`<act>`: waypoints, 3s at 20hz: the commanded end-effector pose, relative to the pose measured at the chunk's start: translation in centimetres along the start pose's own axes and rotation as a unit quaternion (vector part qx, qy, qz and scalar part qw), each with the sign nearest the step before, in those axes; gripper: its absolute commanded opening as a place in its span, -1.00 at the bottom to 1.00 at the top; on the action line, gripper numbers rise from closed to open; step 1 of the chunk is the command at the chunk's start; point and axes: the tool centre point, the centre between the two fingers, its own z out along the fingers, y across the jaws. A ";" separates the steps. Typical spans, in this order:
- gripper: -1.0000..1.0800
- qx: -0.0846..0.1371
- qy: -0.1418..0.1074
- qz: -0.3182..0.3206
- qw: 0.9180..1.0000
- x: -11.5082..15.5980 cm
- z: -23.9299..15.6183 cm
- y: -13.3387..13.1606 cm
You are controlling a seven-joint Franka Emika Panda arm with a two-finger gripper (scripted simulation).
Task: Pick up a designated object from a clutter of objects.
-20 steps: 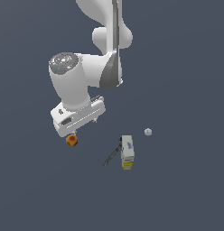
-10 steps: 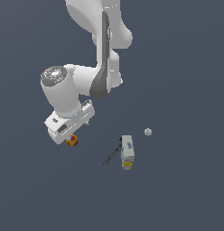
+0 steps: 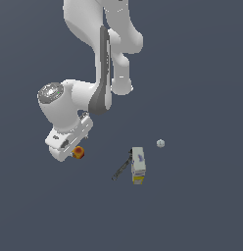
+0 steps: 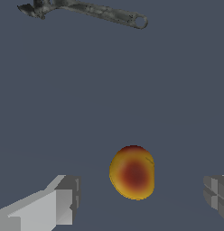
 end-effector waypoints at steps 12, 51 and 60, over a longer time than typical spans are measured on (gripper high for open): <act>0.92 -0.002 0.004 -0.077 0.997 -2.5 2.7 0.6; -1.00 -0.003 0.004 -0.082 0.997 -2.3 7.0 0.7; -1.00 -0.003 0.004 -0.082 0.997 0.0 1.6 0.6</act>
